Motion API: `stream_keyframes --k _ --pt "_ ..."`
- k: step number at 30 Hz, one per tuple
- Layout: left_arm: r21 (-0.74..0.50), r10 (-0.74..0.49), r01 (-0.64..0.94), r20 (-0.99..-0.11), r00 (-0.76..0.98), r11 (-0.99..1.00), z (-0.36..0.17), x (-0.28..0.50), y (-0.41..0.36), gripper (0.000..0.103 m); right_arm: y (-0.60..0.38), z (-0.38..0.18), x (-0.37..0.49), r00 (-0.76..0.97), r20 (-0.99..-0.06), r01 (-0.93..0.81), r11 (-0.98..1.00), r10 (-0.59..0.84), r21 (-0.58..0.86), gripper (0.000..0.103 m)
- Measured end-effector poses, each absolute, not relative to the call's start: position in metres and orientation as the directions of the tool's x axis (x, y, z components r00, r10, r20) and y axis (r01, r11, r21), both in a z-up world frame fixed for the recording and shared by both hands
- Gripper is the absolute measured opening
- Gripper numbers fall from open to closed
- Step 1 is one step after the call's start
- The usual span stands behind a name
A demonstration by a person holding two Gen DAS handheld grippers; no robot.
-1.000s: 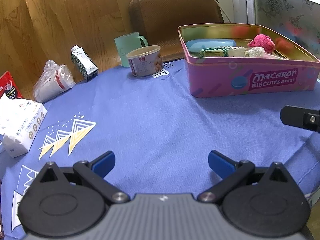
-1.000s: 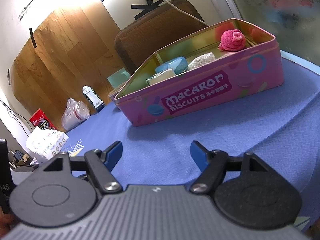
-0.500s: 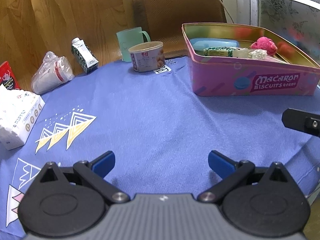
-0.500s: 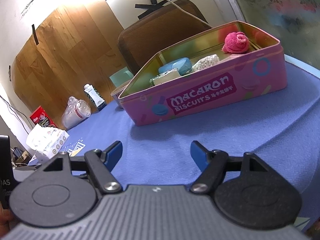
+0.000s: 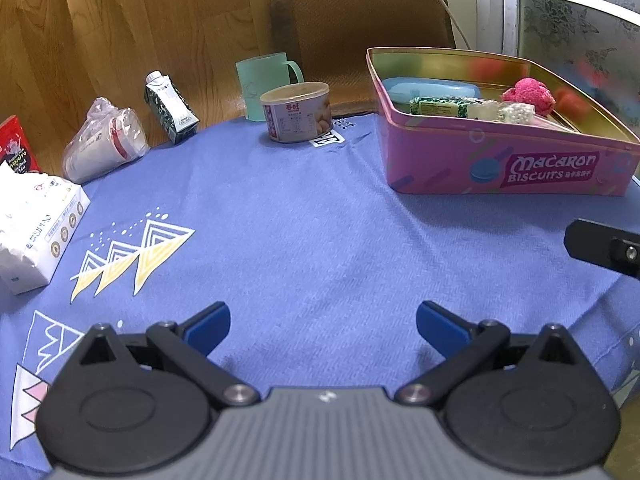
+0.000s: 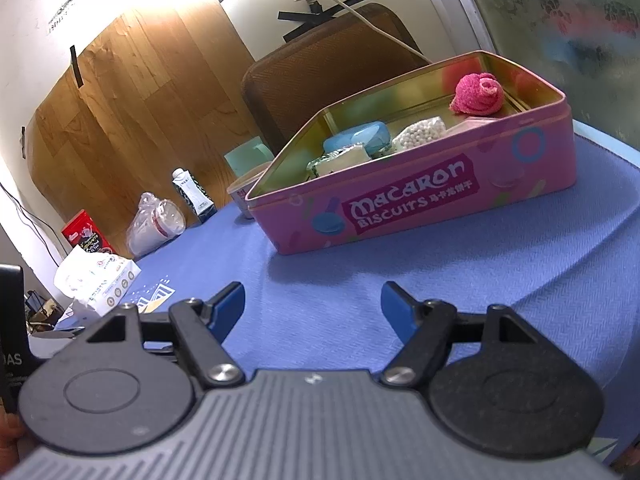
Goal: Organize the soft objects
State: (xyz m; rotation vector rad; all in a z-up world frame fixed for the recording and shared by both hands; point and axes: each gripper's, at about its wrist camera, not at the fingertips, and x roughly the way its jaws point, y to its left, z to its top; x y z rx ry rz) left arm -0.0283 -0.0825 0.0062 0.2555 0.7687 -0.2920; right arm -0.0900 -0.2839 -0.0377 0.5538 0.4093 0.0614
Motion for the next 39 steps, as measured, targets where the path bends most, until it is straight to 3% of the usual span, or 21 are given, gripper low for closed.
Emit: stream_keyframes --k 39 --pt "0.102 -0.189 0.371 -0.72 0.668 0.923 0.0047 -0.032 -0.0875 0.103 -0.284 -0.0379 -0.0898 0.917 -0.363 0.052 0.851 0.166 0.522 0.077"
